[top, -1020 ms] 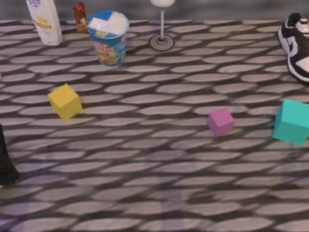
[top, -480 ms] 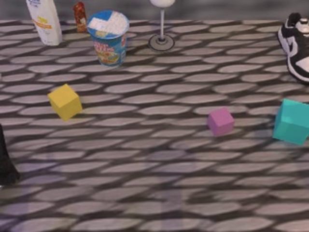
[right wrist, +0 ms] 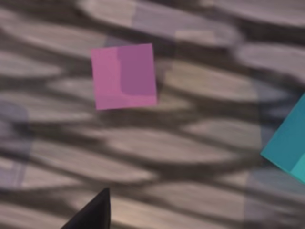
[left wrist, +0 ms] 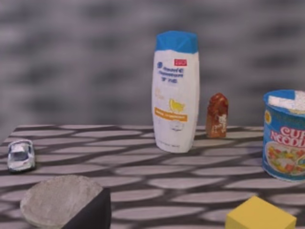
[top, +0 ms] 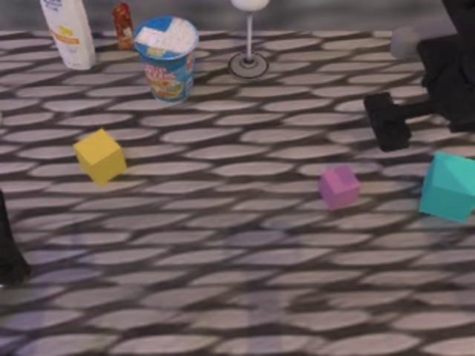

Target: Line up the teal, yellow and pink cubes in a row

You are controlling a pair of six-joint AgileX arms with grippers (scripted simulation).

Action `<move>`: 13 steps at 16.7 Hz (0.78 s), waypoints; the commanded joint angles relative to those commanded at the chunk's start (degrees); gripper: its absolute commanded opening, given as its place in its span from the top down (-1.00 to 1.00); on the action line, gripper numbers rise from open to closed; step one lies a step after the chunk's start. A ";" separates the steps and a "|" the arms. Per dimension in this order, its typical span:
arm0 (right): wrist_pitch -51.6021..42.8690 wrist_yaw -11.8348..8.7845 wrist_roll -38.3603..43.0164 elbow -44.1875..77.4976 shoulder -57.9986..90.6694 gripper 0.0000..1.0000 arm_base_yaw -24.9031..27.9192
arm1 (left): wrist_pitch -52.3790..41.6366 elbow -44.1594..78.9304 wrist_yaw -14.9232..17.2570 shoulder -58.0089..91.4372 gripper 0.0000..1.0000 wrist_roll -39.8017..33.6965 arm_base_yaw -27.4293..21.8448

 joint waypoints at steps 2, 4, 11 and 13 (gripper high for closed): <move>-5.55 0.01 0.35 8.46 9.80 -1.00 1.97 | 0.00 0.00 0.00 0.00 -1.00 0.00 0.00; -10.12 0.08 0.64 15.96 17.88 -1.00 3.67 | 0.00 0.00 0.00 0.00 -1.00 0.00 0.00; -17.53 0.46 1.12 30.43 32.36 -1.00 6.70 | 0.00 0.00 0.00 0.00 -1.00 0.00 0.00; -17.53 0.46 1.12 30.43 32.36 -1.00 6.70 | 0.00 0.00 0.00 0.00 -1.00 0.00 0.00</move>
